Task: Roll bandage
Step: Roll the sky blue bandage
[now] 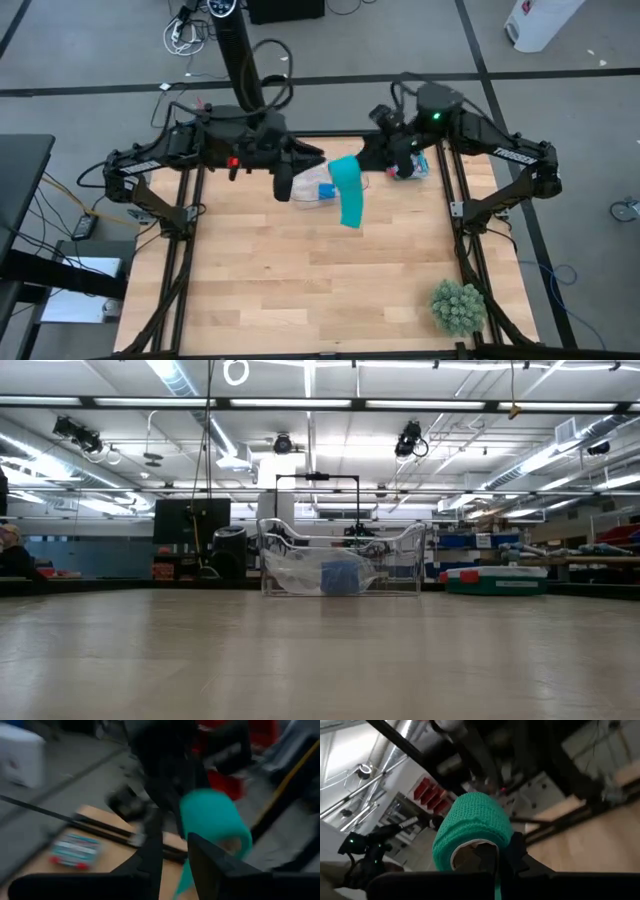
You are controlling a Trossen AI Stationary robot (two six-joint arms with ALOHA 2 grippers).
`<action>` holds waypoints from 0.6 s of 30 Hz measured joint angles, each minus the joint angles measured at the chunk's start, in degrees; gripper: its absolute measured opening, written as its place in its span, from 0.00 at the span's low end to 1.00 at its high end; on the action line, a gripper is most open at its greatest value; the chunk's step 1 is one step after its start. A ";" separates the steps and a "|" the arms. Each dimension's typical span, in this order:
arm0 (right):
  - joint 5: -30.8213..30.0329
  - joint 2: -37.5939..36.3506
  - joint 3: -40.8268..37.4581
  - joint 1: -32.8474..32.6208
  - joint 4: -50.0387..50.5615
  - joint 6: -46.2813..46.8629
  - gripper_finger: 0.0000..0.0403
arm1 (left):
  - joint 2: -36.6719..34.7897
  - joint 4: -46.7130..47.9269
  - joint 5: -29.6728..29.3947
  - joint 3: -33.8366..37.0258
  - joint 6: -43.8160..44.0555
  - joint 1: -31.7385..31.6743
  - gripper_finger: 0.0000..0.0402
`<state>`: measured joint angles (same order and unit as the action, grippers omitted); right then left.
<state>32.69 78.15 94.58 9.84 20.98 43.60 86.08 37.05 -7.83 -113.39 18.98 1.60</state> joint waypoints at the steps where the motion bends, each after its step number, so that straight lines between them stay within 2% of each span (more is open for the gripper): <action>1: 0.38 -0.06 -1.19 0.17 -0.01 0.82 0.00 | -0.11 1.53 -2.38 -0.66 -2.06 0.75 0.24; 4: 0.60 -0.42 -4.73 0.50 -2.56 3.97 0.00 | -0.15 4.22 -8.73 -1.62 -6.50 2.82 0.23; 6: 1.15 -1.15 -6.76 0.73 -5.47 6.37 0.00 | 0.02 6.09 -10.54 -1.89 -7.94 3.60 0.23; 12: 5.08 -1.70 -11.55 2.11 -13.41 13.06 0.00 | 0.07 6.94 -10.69 -2.09 -8.98 5.09 0.23; 18: 6.08 -1.64 -15.37 3.43 -18.15 17.15 0.00 | 0.16 6.15 -12.77 -2.09 -16.58 6.94 0.24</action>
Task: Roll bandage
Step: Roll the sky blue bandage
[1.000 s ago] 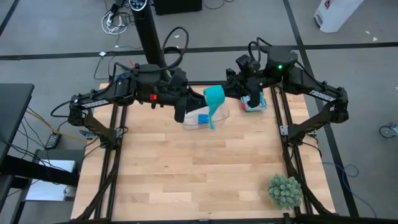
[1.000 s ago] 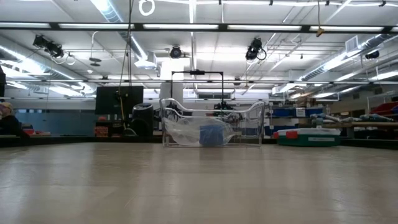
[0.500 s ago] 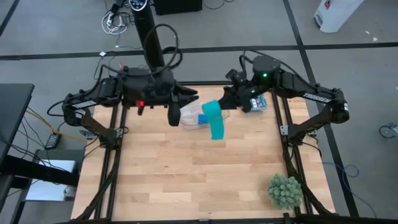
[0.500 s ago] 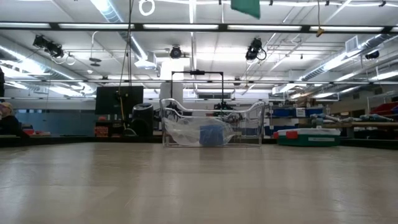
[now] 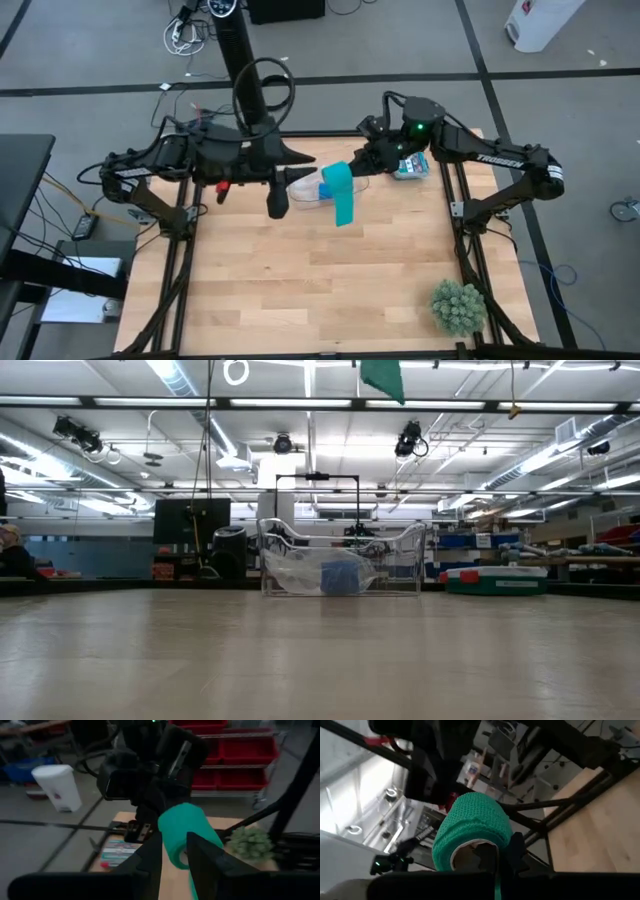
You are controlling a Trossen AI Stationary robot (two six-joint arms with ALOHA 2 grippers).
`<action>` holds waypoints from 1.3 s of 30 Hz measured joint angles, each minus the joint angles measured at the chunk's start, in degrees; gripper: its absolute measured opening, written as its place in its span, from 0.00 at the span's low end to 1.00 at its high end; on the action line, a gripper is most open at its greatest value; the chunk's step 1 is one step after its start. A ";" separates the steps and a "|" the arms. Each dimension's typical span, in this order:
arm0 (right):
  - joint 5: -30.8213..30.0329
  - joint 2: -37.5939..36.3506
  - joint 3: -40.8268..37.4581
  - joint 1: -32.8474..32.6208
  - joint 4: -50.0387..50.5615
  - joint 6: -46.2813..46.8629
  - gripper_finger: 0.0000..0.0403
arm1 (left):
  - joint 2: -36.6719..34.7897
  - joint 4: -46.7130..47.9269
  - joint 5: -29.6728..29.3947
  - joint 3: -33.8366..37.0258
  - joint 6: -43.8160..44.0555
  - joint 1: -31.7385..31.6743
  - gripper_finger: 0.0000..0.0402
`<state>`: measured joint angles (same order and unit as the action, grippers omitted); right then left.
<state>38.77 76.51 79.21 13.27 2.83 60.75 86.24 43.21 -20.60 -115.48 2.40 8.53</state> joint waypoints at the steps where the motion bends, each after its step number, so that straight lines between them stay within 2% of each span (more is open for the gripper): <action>1: 0.01 0.04 -0.50 0.30 -1.92 1.07 0.00 | 0.20 -0.04 -1.13 0.00 -1.12 0.31 0.24; 5: -0.46 0.28 -2.20 0.86 -5.53 3.99 0.00 | 1.16 0.03 -2.98 0.00 -6.21 1.00 0.28; 11: -1.46 0.28 -2.53 0.88 -5.66 3.94 0.00 | 2.86 0.49 -4.11 0.09 -11.19 1.01 0.36; 18: -2.72 0.26 -2.53 0.86 -5.83 3.62 0.00 | 3.02 0.32 -8.29 0.09 -15.33 1.07 0.43; 33: -2.12 0.24 -2.51 2.24 -8.24 4.17 0.00 | 2.95 2.53 -8.51 -1.37 -17.22 2.05 0.43; 39: -2.39 0.24 -2.51 1.94 -8.28 4.33 0.00 | 2.78 3.06 -11.37 -3.04 -17.29 2.14 0.43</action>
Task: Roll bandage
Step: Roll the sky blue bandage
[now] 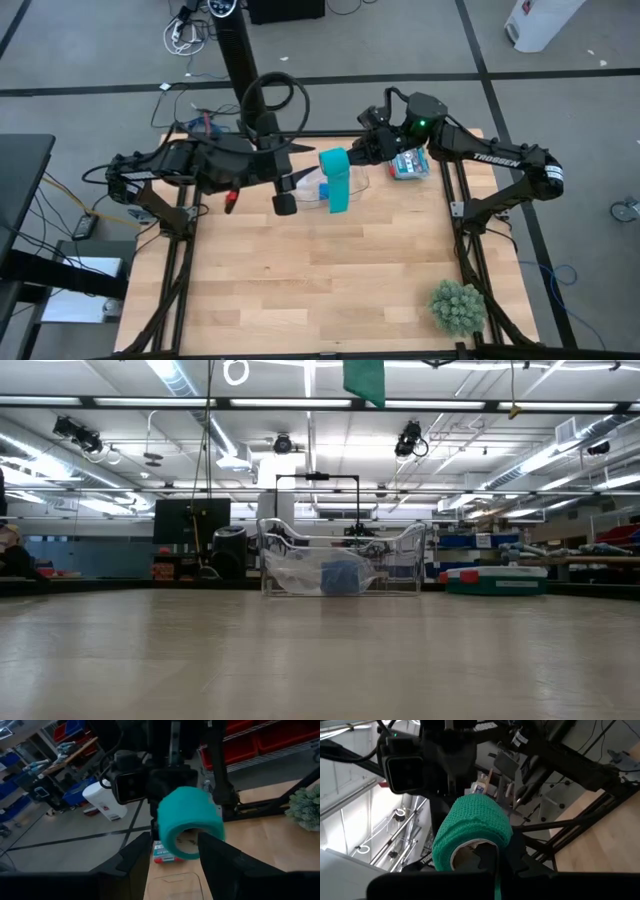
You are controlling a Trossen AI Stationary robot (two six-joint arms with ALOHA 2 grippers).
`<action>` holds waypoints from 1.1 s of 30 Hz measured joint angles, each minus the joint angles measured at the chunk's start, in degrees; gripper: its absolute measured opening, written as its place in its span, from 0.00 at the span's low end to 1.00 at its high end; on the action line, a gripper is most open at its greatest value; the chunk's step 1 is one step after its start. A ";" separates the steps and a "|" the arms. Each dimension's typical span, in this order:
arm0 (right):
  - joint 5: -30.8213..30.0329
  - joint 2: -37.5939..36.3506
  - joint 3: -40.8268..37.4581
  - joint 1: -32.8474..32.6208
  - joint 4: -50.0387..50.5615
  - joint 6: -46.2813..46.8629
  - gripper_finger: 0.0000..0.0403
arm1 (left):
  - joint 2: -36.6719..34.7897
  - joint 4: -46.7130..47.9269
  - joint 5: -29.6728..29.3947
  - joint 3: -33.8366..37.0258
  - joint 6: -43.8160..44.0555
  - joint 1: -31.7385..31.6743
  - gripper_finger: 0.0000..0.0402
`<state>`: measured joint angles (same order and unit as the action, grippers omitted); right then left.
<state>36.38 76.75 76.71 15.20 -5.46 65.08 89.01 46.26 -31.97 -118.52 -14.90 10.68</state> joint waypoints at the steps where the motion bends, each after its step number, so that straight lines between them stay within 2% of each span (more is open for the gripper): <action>1: -0.32 0.00 0.00 -0.17 -0.02 -0.02 0.00 | 0.02 0.13 0.02 0.00 0.00 0.00 0.43; 23: -3.38 0.00 0.01 -3.97 -1.20 -1.26 0.00 | 2.82 -0.87 0.17 -0.09 -2.72 -0.07 0.42; 27: -3.40 0.00 0.02 -4.18 -1.86 -2.25 0.01 | 2.86 -2.98 0.18 -0.09 -1.70 -0.07 0.33; 33: -3.49 0.00 0.02 -4.18 -1.99 -3.67 0.08 | 2.85 -2.82 0.15 -0.09 3.42 -0.07 0.07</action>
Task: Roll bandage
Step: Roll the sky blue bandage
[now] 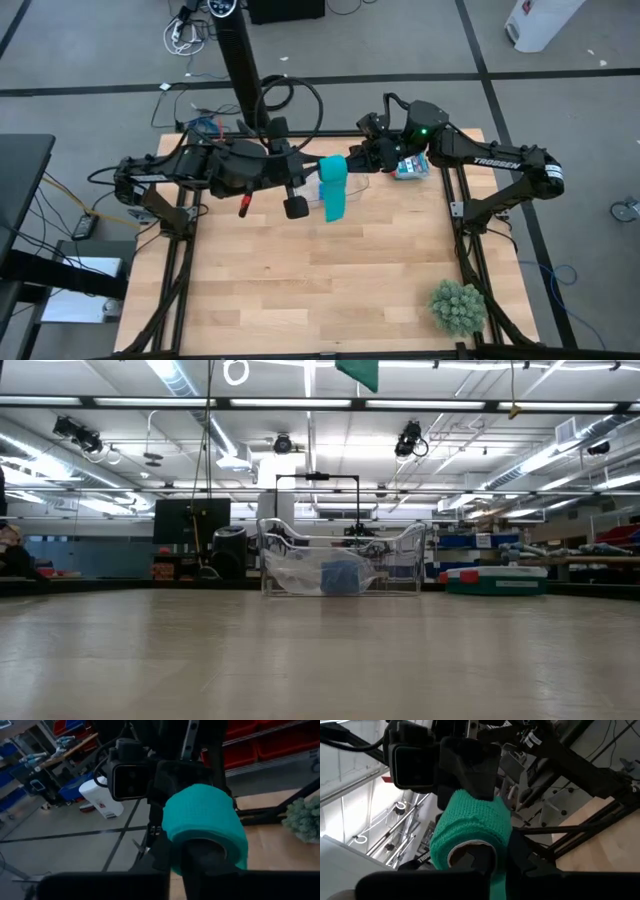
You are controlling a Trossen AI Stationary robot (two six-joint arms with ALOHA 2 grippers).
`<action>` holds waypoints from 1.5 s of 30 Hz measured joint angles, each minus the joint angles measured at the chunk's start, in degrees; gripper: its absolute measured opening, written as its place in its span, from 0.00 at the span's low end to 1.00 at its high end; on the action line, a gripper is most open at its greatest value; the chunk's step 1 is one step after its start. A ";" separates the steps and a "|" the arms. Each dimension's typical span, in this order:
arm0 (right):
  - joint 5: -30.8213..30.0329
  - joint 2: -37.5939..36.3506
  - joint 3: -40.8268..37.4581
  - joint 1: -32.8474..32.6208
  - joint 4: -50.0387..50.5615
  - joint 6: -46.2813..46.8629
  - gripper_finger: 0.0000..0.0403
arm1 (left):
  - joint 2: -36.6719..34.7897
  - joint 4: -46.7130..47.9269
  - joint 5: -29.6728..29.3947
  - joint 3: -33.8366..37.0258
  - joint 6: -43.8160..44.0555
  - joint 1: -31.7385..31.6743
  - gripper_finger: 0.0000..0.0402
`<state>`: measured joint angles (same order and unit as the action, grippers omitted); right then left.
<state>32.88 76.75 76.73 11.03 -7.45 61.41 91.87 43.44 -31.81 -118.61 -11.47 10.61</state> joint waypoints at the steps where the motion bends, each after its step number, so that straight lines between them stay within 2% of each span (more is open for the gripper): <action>1: 0.12 0.00 0.00 0.00 -0.11 -0.02 0.09 | -0.06 -0.05 0.04 0.00 0.91 0.00 0.05; 8: 3.59 -3.75 -0.02 2.51 0.20 0.59 0.17 | -1.04 -0.34 0.05 0.00 7.66 -0.09 0.07; 13: 3.86 -7.78 0.11 4.53 1.76 -5.07 0.16 | -2.36 0.22 -0.30 -0.04 11.67 -0.63 0.05; 21: -2.39 -7.76 0.09 0.56 3.01 -19.20 0.19 | -2.48 -0.02 0.19 -0.04 17.23 -1.32 0.05; 28: -5.07 -4.95 0.02 -3.93 3.55 -25.12 0.29 | -2.48 -0.38 0.31 -0.04 21.27 -1.62 0.05; 34: -8.17 -4.29 0.02 -5.34 4.00 -31.56 0.36 | -2.48 -0.38 0.63 -0.02 25.92 -1.60 0.04; 41: -8.94 -5.87 -0.02 -5.42 6.40 -33.61 0.35 | -2.48 -0.35 1.05 -0.06 27.18 -1.62 0.04; 45: -12.06 -8.19 0.09 -5.41 8.93 -37.57 0.34 | -2.53 -0.39 1.03 -0.85 26.95 -1.62 0.05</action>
<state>20.82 68.56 76.82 5.61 1.48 23.84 89.34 43.05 -30.79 -119.45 15.48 8.99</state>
